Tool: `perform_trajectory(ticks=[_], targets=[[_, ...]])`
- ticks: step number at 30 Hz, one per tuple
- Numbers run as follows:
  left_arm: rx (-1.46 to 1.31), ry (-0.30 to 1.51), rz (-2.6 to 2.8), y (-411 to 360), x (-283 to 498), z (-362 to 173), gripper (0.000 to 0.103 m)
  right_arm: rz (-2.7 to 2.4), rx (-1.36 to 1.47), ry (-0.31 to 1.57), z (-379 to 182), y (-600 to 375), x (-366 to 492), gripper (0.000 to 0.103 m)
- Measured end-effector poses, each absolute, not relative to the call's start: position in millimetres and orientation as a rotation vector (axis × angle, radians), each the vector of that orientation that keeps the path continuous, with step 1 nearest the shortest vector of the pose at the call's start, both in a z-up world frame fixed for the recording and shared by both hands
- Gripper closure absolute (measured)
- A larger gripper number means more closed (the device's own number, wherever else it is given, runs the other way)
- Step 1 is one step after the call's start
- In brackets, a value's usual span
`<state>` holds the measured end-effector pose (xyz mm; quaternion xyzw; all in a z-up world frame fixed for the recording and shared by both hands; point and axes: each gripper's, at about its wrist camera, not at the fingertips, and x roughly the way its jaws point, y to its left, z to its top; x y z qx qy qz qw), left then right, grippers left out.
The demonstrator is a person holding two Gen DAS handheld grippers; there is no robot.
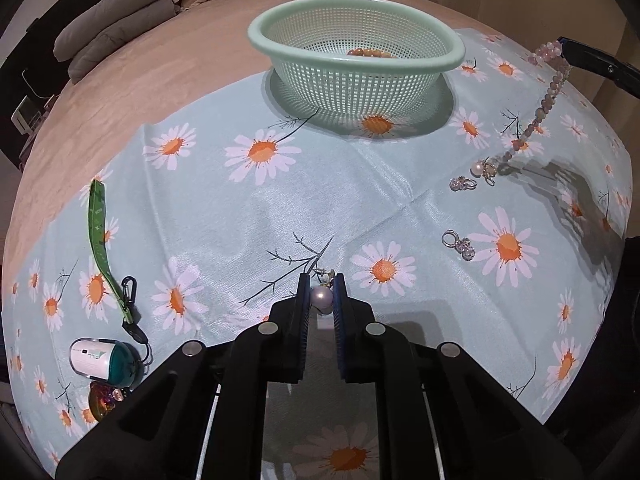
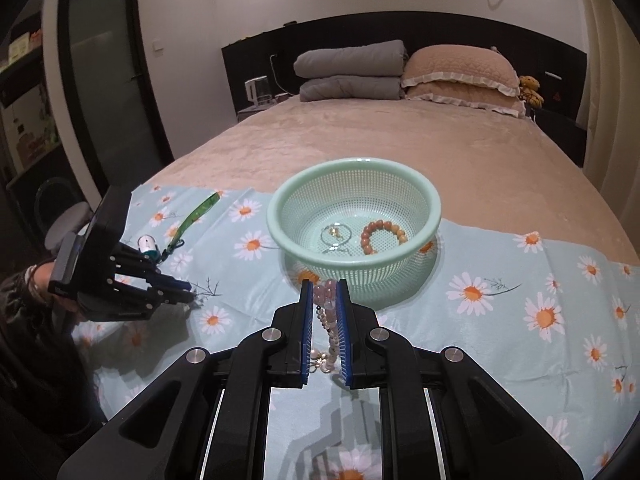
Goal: Organize jewelry
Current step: 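Carry the pink bracelet and pearl earring over the basket and release both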
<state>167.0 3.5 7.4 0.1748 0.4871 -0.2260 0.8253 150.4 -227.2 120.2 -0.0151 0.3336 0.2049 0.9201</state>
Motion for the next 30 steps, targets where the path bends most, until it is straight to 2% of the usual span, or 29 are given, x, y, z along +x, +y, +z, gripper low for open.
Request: perform_trajectory(ticks=[16, 23, 30], targets=[[0.432, 0.877, -0.480, -12, 190, 102, 0.091, 0.434, -0.193, 0.532, 207, -223, 164, 0.092], [0.434, 0.805, -0.500, -39, 220, 133, 0.091, 0.441, -0.212, 0.498, 220, -217, 191, 0.092], [0.441, 0.792, -0.572, -74, 256, 132, 0.091, 0.444, -0.231, 0.520, 207, -210, 228, 0.092]])
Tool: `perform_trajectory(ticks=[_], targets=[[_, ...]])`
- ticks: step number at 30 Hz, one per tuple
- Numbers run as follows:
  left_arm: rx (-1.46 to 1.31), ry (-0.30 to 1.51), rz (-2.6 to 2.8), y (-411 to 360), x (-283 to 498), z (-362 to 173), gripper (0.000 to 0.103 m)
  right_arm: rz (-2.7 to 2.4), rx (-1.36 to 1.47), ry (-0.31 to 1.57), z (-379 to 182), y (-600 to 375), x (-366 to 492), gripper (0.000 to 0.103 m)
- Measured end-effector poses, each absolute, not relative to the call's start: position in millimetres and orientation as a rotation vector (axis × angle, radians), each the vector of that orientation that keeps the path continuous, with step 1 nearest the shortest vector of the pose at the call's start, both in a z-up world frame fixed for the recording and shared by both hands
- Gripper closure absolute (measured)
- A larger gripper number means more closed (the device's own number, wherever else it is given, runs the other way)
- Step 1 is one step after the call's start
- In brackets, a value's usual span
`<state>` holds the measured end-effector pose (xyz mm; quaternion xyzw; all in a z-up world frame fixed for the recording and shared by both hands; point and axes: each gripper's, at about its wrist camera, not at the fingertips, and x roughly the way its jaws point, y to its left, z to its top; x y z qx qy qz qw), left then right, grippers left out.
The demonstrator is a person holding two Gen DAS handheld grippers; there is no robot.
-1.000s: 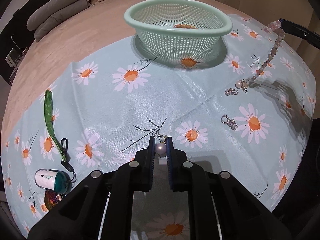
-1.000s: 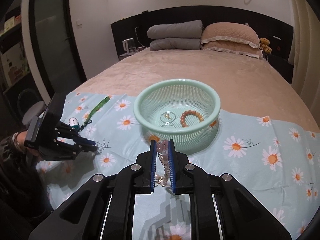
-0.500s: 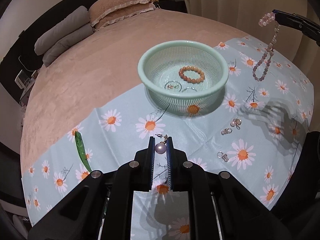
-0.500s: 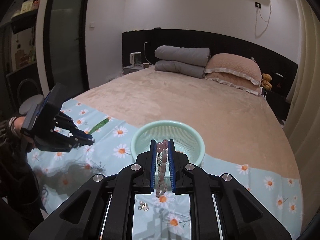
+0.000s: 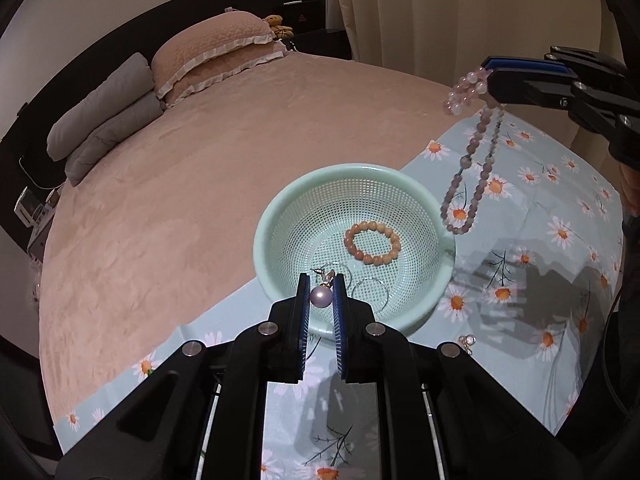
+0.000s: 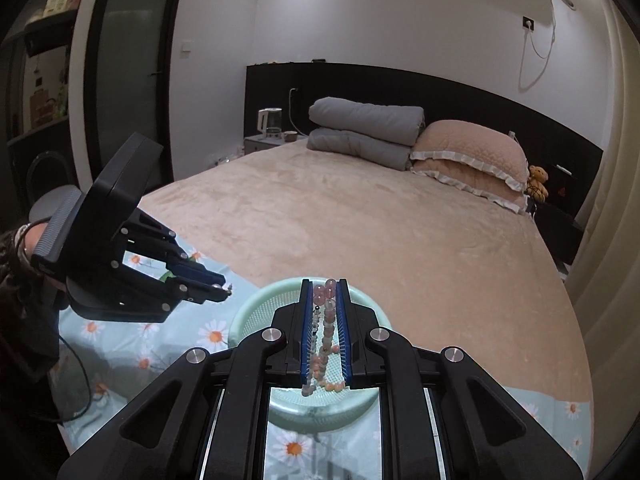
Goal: Organize jewelry
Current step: 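Carry the pink bracelet and pearl earring over the basket and release both, then withdraw both open tools from the basket toward the earrings on the sheet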
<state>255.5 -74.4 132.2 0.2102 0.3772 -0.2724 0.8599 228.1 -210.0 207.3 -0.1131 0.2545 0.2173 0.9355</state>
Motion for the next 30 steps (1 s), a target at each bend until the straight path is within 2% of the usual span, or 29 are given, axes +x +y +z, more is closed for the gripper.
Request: perform_trajectory(ticks=[15, 16, 17, 18, 19, 20, 23, 30], targets=[[0.459, 0.894, -0.638, -112, 307, 66, 0.091, 0.457, -0.217, 0.686, 122, -207, 293, 0.092], [0.463, 0.894, -0.630, -111, 308, 64, 0.088, 0.444, -0.228, 0.691, 119, -206, 293, 0.090], [0.466, 0.893, -0.621, -110, 307, 64, 0.071, 0.427, -0.238, 0.701, 117, -206, 294, 0.081], [0.466, 0.882, -0.606, -106, 306, 67, 0.055, 0.407, -0.246, 0.710, 115, -206, 294, 0.057], [0.466, 0.853, -0.582, -102, 303, 70, 0.026, 0.379, -0.255, 0.695, 116, -208, 291, 0.042], [0.465, 0.817, -0.563, -97, 299, 76, 0.016, 0.355, -0.260, 0.657, 119, -210, 285, 0.020], [0.432, 0.770, -0.540, -79, 288, 97, 0.006, 0.355, -0.260, 0.570, 133, -219, 267, 0.017], [0.449, 0.758, -0.445, -52, 269, 124, 0.006, 0.326, -0.266, 0.565, 160, -229, 240, 0.017]])
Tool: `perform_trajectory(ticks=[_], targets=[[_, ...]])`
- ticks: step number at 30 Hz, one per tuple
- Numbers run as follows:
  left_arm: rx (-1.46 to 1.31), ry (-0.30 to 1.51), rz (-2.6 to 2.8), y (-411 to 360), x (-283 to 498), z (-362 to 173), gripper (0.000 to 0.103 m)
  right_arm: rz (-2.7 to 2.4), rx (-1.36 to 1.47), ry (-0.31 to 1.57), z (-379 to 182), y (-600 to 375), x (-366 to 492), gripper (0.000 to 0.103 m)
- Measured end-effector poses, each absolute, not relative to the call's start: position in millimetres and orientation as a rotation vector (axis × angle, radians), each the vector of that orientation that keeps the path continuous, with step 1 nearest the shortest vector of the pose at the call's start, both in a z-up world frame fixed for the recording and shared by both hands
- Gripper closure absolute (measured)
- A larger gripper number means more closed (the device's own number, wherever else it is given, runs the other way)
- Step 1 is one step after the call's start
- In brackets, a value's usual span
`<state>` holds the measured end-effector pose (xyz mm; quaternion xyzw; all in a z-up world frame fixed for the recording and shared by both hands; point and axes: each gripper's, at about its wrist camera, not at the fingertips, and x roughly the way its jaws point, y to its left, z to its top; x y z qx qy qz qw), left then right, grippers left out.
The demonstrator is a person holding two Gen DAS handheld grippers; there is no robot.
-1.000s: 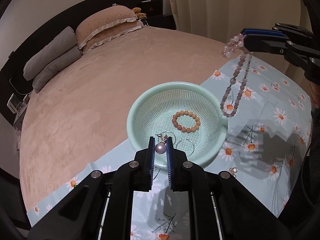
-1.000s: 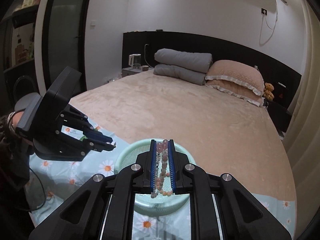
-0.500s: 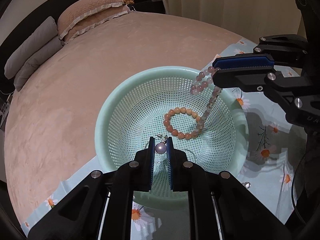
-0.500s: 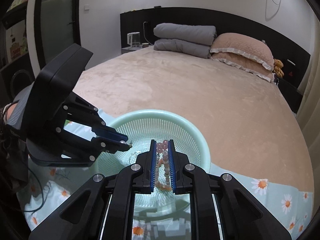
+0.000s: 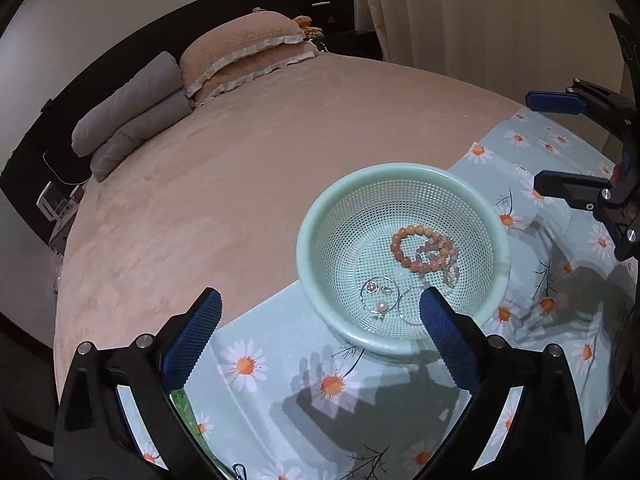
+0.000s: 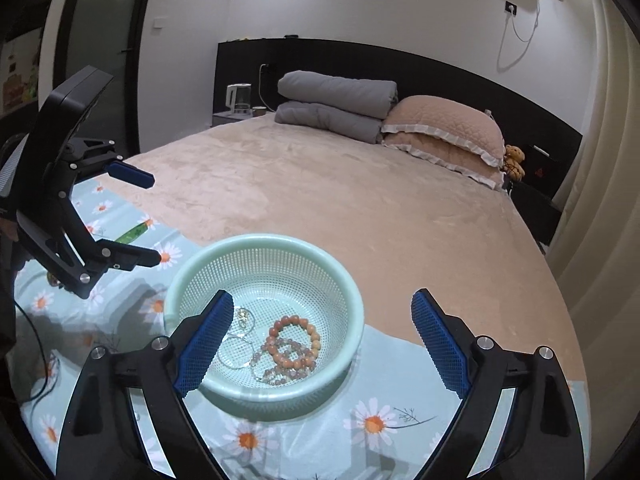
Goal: Organize jewelry
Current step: 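Withdraw both open tools from the basket toward the earrings on the sheet, then grasp a small ring earring with the right tool while the left tool grasps a silver ring earring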
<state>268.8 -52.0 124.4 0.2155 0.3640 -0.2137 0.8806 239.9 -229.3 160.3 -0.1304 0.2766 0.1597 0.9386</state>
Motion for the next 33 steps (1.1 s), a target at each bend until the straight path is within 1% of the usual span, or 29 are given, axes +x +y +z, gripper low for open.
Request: perform_trajectory(ticks=[8, 16, 23, 33], targets=[[0.446, 0.744, -0.431, -33, 222, 144, 0.006, 0.329, -0.280, 0.547, 188, -232, 192, 0.016], [0.465, 0.762, -0.441, -27, 174, 138, 0.006, 0.362, -0.294, 0.590, 181, -226, 151, 0.016], [0.473, 0.823, -0.456, -29, 151, 107, 0.006, 0.400, -0.327, 0.673, 146, -210, 135, 0.016], [0.461, 0.935, -0.500, -41, 141, 43, 0.006, 0.429, -0.273, 0.807, 72, -193, 145, 0.016]])
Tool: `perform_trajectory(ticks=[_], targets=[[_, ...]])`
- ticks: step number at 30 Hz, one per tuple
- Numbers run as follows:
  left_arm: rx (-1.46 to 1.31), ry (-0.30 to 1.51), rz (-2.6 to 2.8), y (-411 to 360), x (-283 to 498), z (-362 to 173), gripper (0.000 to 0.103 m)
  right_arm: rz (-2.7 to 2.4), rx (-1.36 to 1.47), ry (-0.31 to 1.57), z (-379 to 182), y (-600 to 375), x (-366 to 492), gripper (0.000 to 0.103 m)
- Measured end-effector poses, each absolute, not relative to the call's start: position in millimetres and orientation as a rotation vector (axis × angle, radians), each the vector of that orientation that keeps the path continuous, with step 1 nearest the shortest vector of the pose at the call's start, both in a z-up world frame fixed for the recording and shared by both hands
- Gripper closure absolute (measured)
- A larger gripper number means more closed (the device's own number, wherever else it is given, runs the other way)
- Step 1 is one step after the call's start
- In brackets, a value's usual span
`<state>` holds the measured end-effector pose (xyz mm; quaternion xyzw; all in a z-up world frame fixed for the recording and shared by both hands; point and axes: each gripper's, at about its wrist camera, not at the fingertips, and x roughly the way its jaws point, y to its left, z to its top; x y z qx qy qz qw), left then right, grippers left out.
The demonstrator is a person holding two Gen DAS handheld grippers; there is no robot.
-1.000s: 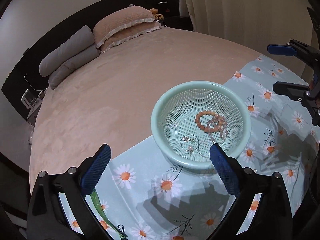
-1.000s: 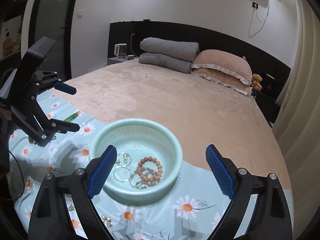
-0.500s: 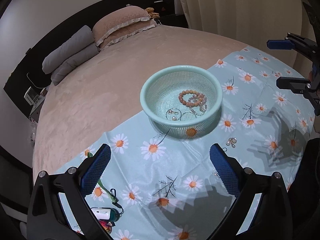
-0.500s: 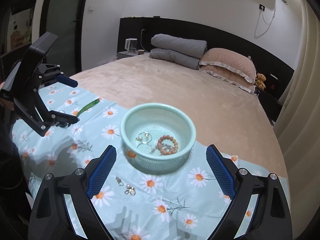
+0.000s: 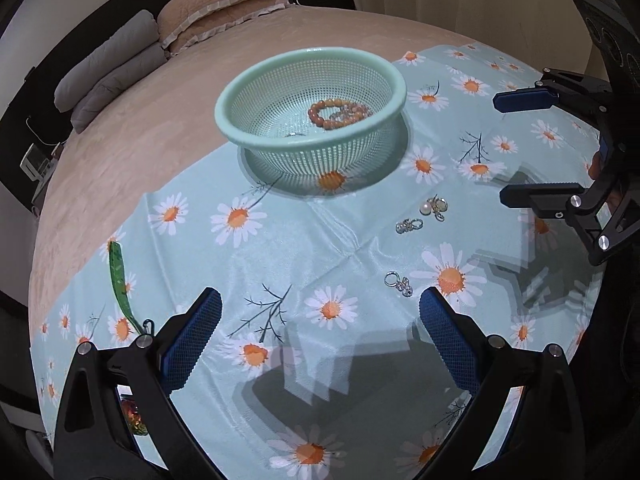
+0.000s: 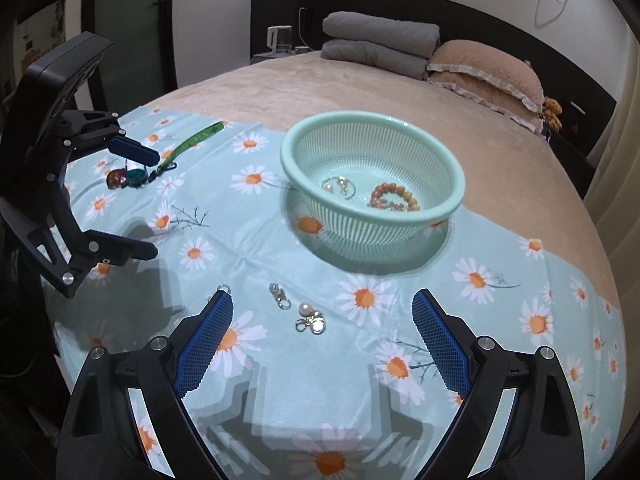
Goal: Organize jewelry
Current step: 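Grasp a small ring earring with the right tool while the left tool grasps a silver ring earring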
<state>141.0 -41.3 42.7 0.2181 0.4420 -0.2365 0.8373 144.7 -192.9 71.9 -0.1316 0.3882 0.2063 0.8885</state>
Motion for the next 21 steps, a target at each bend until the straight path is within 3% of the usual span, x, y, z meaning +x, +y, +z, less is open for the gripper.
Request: perform_trajectory(ticks=[7, 9, 16, 21], targets=[[0.463, 1.000, -0.537, -58, 153, 4, 0.006, 0.447, -0.210, 0.881, 26, -189, 160, 0.020], [0.465, 1.013, -0.543, -62, 156, -5, 0.006, 0.462, -0.176, 0.901, 17, -188, 167, 0.033], [0.462, 1.032, -0.566, -66, 165, -23, 0.006, 0.421, -0.132, 0.938, -8, -192, 183, 0.047], [0.435, 1.039, -0.584, -68, 171, -29, 0.006, 0.374, -0.138, 0.929, -10, -196, 185, 0.067]])
